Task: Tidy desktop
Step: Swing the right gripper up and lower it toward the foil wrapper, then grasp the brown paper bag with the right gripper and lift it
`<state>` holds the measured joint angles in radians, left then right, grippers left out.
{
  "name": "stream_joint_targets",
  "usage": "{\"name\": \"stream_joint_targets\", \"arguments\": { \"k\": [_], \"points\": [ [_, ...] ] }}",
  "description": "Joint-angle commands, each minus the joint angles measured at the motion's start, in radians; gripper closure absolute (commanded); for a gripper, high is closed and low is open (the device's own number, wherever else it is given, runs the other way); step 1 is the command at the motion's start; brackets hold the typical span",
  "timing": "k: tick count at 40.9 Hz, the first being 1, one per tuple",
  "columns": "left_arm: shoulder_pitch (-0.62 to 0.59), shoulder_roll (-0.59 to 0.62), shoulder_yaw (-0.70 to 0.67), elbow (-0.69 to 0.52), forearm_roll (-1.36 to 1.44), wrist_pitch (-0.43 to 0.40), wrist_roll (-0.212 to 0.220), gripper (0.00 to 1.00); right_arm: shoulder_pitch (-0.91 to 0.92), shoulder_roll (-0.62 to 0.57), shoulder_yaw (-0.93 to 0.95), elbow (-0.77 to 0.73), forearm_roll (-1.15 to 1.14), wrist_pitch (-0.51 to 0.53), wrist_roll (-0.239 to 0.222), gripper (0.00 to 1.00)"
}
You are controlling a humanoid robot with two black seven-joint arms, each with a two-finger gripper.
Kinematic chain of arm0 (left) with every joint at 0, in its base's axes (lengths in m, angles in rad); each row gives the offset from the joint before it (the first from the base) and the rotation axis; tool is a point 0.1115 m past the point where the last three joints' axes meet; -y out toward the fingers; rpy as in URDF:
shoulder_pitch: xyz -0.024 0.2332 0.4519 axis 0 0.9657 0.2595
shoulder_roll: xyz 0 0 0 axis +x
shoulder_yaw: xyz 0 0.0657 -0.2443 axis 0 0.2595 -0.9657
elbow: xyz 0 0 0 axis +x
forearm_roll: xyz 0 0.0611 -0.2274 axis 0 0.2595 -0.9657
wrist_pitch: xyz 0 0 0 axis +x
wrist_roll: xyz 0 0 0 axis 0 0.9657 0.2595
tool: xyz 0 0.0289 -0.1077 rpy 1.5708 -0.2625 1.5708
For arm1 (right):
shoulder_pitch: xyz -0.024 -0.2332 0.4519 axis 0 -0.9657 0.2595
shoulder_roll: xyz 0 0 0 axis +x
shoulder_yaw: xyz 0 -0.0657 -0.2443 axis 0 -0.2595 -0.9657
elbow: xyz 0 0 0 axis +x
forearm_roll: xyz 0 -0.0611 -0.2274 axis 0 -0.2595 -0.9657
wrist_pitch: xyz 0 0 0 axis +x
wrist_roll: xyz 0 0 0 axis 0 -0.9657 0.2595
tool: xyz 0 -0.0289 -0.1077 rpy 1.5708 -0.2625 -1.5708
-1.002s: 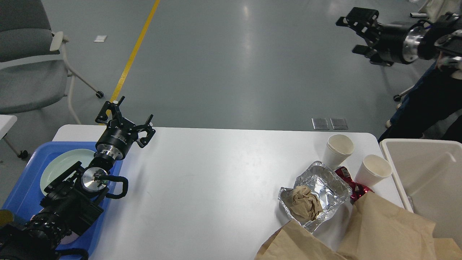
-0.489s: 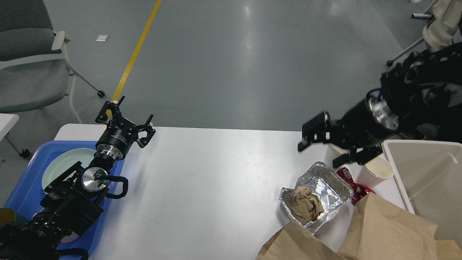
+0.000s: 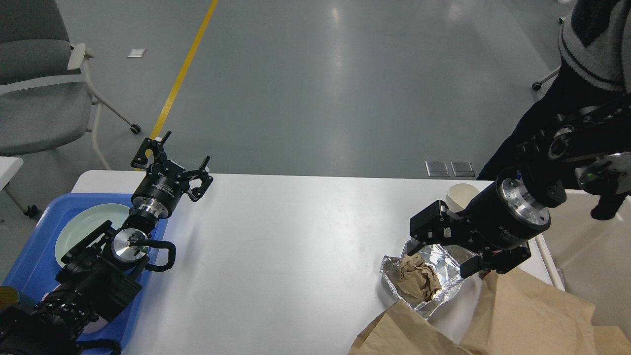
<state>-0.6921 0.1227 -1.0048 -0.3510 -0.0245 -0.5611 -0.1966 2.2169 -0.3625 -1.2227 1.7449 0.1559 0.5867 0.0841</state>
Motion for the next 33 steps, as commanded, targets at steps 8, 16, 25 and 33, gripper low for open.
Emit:
{"name": "stream_joint_targets", "arguments": {
  "k": [8, 16, 25, 33],
  "points": [
    [0.000, 0.000, 0.000, 0.000, 0.000, -0.003, -0.001, 0.03, -0.144, 0.103, -0.011, 0.000, 0.122, -0.184, 0.000, 0.00],
    [0.000, 0.000, 0.000, 0.000, -0.002, -0.003, -0.001, 0.03, -0.275, 0.207, -0.009, 0.000, 0.197, -0.306, 0.002, 0.00],
    [0.002, 0.000, 0.000, 0.001, 0.000, -0.008, -0.001, 0.03, -0.451, 0.281, -0.018, 0.000, 0.218, -0.378, 0.005, 0.00],
    [0.000, 0.000, 0.000, 0.000, 0.000, -0.008, -0.003, 0.03, -0.490, 0.203, -0.015, 0.000, 0.218, -0.364, 0.006, 0.00]
  ]
}}
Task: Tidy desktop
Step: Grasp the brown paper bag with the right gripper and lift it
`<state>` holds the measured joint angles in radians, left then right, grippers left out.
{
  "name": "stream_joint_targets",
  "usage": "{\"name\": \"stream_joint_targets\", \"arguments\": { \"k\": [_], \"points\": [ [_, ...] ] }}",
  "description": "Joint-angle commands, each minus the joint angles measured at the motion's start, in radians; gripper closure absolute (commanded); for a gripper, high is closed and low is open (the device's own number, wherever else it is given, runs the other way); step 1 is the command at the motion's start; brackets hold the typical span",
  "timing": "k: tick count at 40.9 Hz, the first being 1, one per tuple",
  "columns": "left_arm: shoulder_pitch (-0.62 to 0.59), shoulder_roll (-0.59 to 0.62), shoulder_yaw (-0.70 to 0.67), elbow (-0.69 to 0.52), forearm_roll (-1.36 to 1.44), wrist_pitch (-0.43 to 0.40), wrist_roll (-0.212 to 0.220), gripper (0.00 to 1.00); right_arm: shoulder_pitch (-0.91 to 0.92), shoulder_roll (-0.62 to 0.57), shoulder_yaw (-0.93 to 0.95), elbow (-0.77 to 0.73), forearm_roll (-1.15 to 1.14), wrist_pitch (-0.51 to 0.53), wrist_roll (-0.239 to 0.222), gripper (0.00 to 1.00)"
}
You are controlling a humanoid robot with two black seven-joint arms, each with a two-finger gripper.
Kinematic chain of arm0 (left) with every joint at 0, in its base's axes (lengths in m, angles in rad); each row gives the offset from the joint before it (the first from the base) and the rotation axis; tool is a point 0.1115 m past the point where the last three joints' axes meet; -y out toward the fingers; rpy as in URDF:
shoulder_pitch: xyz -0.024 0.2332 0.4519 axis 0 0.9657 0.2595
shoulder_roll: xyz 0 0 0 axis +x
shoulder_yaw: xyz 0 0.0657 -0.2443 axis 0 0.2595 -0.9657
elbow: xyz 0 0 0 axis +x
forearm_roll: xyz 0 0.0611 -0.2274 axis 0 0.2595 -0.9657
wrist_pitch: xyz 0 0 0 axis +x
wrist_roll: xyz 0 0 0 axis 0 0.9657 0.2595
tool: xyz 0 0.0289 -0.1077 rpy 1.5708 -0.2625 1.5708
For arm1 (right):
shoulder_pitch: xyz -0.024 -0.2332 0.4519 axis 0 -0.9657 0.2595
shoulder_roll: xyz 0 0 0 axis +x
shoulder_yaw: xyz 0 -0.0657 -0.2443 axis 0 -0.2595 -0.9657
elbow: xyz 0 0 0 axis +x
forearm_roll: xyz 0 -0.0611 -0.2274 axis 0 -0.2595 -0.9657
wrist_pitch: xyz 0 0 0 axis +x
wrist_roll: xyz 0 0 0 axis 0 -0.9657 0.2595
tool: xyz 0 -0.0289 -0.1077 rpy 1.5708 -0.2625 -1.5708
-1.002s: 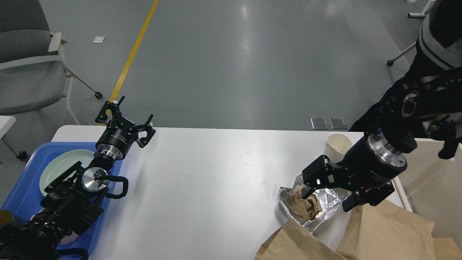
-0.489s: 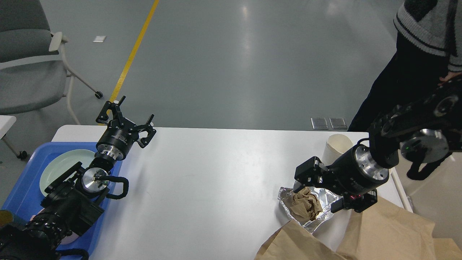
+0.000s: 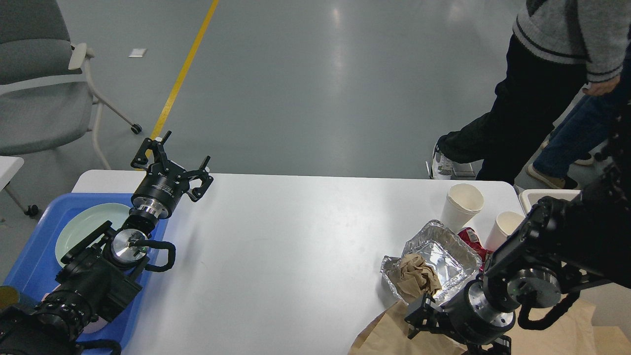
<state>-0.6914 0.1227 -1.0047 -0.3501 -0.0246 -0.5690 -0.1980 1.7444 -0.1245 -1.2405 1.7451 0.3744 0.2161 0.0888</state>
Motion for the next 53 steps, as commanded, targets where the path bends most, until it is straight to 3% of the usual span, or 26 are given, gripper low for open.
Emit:
{"name": "stream_joint_targets", "arguments": {
  "k": [1, 5, 10, 21, 27, 30, 32, 33, 34, 37, 39, 40, 53],
  "points": [
    [0.001, 0.000, 0.000, -0.001, 0.000, 0.001, -0.003, 0.03, -0.017, -0.041, 0.003, 0.000, 0.000, 0.006, 0.003, 0.00],
    [0.001, 0.000, 0.000, -0.001, 0.000, 0.000, -0.011, 0.03, -0.014, -0.122, 0.000, 0.000, -0.005, 0.043, 0.003, 0.00],
    [0.001, -0.001, 0.000, -0.001, 0.000, 0.000, -0.011, 0.03, -0.091, -0.130, -0.016, 0.000, -0.012, 0.037, 0.003, 0.00],
    [0.001, -0.002, 0.000, -0.001, 0.000, 0.000, -0.011, 0.03, -0.241, -0.133, -0.004, 0.000, -0.023, -0.073, 0.008, 0.00],
    [0.001, -0.002, 0.000, -0.001, 0.000, 0.000, -0.011, 0.03, -0.339, -0.244, 0.099, -0.013, -0.029, -0.121, 0.051, 0.00],
    [0.001, -0.002, 0.000, -0.001, 0.000, 0.000, -0.011, 0.03, -0.371, -0.273, 0.127, -0.016, -0.040, -0.121, 0.074, 0.05],
    [0.001, -0.002, 0.000, 0.000, 0.000, 0.000, -0.011, 0.03, -0.390, -0.311, 0.156, -0.019, -0.043, -0.124, 0.130, 0.24],
    [0.001, -0.002, 0.000, -0.001, 0.000, 0.000, -0.011, 0.03, -0.396, -0.334, 0.183, -0.022, -0.049, -0.126, 0.176, 0.44],
    [0.001, -0.002, 0.000, -0.001, 0.000, 0.000, -0.011, 0.03, -0.396, -0.342, 0.199, -0.029, -0.054, -0.132, 0.207, 0.57],
    [0.001, -0.002, 0.000, 0.000, 0.000, 0.000, -0.011, 0.03, -0.399, -0.346, 0.214, -0.030, -0.054, -0.153, 0.233, 0.75],
    [0.001, -0.002, 0.000, -0.001, 0.000, 0.000, -0.011, 0.03, -0.419, -0.336, 0.231, -0.029, -0.055, -0.199, 0.233, 0.95],
    [0.001, -0.002, 0.000, 0.000, 0.000, 0.000, -0.012, 0.03, -0.427, -0.333, 0.236, -0.029, -0.055, -0.213, 0.233, 1.00],
    [0.001, -0.002, 0.000, -0.001, -0.001, 0.000, -0.012, 0.03, -0.445, -0.294, 0.308, 0.000, -0.052, -0.282, 0.232, 1.00]
  ]
}}
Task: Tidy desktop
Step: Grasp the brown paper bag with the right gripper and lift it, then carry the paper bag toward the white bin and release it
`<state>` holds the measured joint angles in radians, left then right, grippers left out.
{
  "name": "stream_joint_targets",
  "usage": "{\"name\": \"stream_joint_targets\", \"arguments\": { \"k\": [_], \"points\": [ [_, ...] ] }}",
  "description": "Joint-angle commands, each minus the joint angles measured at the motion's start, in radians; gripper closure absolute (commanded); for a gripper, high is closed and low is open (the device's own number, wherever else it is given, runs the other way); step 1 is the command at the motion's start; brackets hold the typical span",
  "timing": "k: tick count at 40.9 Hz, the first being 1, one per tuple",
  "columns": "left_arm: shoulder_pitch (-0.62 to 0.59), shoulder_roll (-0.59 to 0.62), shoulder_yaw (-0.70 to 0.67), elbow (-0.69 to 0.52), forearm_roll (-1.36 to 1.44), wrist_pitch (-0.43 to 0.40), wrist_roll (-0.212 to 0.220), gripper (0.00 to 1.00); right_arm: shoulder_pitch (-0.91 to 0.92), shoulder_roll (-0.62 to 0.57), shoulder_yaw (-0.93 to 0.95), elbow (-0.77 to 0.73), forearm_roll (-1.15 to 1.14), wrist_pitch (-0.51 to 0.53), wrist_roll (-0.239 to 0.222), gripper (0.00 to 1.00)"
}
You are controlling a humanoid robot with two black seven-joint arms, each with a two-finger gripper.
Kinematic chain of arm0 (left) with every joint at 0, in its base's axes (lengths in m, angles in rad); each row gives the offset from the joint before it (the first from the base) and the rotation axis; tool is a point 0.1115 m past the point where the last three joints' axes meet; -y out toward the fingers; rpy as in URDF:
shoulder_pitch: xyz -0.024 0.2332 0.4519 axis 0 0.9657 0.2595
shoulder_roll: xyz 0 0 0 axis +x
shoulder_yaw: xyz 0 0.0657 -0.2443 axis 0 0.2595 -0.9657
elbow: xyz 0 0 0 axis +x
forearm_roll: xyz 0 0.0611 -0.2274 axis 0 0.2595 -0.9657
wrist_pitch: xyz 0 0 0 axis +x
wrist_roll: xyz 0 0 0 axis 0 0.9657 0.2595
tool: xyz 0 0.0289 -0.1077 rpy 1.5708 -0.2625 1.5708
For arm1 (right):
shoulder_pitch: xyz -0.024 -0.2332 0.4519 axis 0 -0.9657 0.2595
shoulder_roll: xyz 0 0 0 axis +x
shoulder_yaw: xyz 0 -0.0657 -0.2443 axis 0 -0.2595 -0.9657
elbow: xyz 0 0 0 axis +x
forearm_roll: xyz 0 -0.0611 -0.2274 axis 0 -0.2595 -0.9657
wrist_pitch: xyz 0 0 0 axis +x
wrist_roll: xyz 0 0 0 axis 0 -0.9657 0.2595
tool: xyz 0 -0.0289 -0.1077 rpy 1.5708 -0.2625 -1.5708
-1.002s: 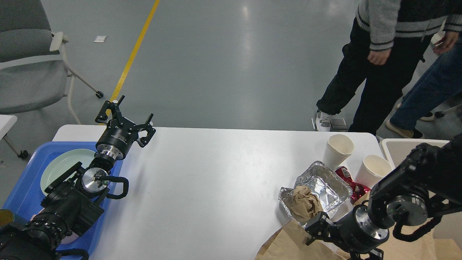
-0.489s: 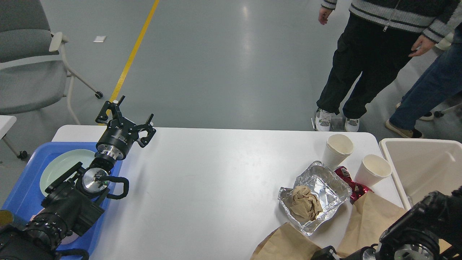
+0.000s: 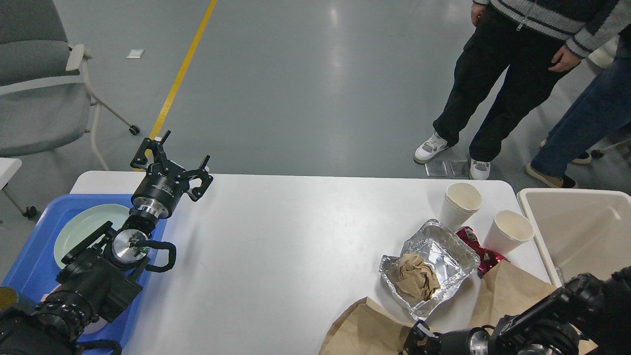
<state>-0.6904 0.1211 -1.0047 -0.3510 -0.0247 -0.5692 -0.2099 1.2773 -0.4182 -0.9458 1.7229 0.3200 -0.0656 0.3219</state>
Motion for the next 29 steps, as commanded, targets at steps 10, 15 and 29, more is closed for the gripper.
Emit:
{"name": "stream_joint_targets", "arguments": {
  "k": [10, 15, 29],
  "points": [
    [0.000, 0.000, 0.000, 0.000, 0.000, 0.000, 0.001, 0.03, 0.129, -0.007, 0.007, 0.022, 0.002, 0.064, -0.003, 1.00],
    [0.000, 0.000, 0.000, 0.001, 0.000, 0.000, 0.000, 0.03, 0.255, -0.071, -0.001, 0.022, 0.002, 0.229, -0.006, 1.00],
    [0.000, 0.000, 0.000, 0.001, 0.000, 0.000, 0.001, 0.03, 1.034, -0.025, -0.277, -0.009, -0.153, 0.681, -0.037, 1.00]
  ]
}}
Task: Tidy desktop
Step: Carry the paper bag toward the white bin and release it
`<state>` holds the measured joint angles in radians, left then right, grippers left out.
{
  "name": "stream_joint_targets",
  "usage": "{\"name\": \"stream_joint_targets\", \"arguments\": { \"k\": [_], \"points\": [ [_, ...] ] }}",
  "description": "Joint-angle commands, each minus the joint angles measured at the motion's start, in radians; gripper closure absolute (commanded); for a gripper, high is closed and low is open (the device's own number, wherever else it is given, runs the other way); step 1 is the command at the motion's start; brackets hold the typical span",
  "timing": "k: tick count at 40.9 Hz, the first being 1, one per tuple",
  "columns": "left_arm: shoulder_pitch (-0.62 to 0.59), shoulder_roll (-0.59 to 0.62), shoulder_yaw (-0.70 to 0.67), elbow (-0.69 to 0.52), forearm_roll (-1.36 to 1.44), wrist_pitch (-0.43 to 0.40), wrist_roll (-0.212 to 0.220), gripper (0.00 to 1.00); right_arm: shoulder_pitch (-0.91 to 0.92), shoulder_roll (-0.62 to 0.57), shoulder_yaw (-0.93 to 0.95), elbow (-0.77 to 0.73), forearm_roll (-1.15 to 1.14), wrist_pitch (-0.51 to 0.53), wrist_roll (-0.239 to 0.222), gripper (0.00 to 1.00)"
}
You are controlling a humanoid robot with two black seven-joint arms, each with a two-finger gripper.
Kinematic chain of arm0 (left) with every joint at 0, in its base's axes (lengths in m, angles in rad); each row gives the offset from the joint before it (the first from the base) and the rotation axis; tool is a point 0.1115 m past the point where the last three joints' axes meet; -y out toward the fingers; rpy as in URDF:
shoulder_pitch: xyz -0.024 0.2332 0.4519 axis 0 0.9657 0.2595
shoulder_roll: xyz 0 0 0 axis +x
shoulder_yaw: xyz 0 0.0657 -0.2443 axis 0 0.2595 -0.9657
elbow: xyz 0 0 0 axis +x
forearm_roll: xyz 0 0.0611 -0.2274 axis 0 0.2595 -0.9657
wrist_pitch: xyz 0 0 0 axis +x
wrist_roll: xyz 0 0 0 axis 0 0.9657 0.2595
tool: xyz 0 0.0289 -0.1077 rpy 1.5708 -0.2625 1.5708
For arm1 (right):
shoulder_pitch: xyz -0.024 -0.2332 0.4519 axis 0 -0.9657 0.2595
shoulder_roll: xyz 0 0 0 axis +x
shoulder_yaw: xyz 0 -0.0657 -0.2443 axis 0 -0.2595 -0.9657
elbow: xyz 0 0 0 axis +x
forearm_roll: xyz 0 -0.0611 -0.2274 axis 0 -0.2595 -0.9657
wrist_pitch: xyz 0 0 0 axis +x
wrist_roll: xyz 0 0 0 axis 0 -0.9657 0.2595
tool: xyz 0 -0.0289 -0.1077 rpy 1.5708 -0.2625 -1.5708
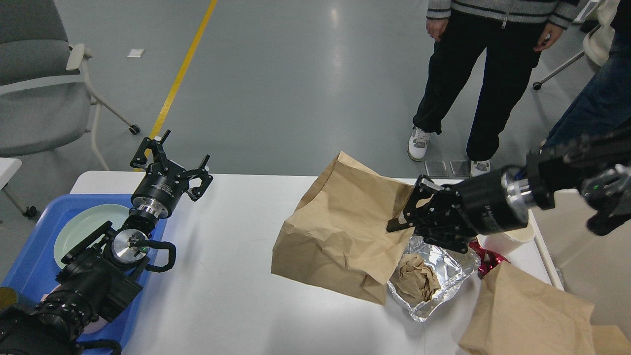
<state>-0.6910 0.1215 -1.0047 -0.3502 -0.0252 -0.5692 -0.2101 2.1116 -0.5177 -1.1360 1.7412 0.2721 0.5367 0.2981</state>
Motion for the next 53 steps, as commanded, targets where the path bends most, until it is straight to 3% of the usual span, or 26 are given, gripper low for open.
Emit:
{"name": "stream_joint_targets", "arguments": {
  "k": [1, 7, 12, 22, 28, 35, 41, 45, 46, 47, 48, 53],
  "points": [
    [-0.001, 0.000, 0.000, -0.001, 0.001, 0.000, 0.000, 0.03, 0.209, 0.084, -0.094, -0.040, -0.123, 0.078, -0.017, 1.00],
    [0.001, 0.001, 0.000, 0.000, 0.001, 0.000, 0.000, 0.03, 0.188, 0.117, -0.206, -0.193, -0.191, 0.049, -0.070, 1.00],
    [0.001, 0.000, 0.000, -0.001, 0.001, 0.000, 0.000, 0.03, 0.027, 0.102, -0.310, -0.412, -0.198, -0.027, -0.077, 1.00],
    [0.001, 0.000, 0.000, 0.000, 0.001, 0.000, 0.000, 0.03, -0.401, -0.063, -0.407, -0.964, -0.180, -0.113, -0.082, 1.00],
    [0.001, 0.000, 0.000, 0.000, 0.001, 0.000, 0.000, 0.03, -0.550, -0.125, -0.403, -1.103, -0.159, -0.145, -0.103, 1.00],
    [0.001, 0.000, 0.000, 0.000, 0.001, 0.000, 0.000, 0.03, -0.821, -0.136, -0.393, -1.195, -0.044, -0.334, -0.135, 1.00],
    [-0.001, 0.000, 0.000, -0.001, 0.001, 0.000, 0.000, 0.03, -1.156, -0.111, -0.259, -1.264, 0.117, -0.607, -0.218, 1.00],
    [0.001, 0.000, 0.000, 0.000, 0.001, 0.000, 0.000, 0.03, -1.223, -0.088, -0.179, -1.313, 0.125, -0.646, -0.221, 1.00],
    [-0.001, 0.000, 0.000, 0.000, 0.001, 0.000, 0.000, 0.03, -1.242, -0.087, -0.157, -1.318, 0.127, -0.644, -0.221, 0.77],
    [-0.001, 0.000, 0.000, -0.001, 0.001, 0.000, 0.000, 0.03, -1.259, -0.084, -0.139, -1.322, 0.125, -0.644, -0.221, 0.21],
    [-0.001, 0.000, 0.000, 0.000, 0.001, 0.000, 0.000, 0.03, -1.266, -0.084, -0.128, -1.322, 0.118, -0.644, -0.224, 0.00],
    [-0.001, 0.000, 0.000, 0.000, 0.001, 0.000, 0.000, 0.03, -1.274, -0.084, -0.107, -1.322, 0.116, -0.644, -0.225, 0.00]
  ]
}}
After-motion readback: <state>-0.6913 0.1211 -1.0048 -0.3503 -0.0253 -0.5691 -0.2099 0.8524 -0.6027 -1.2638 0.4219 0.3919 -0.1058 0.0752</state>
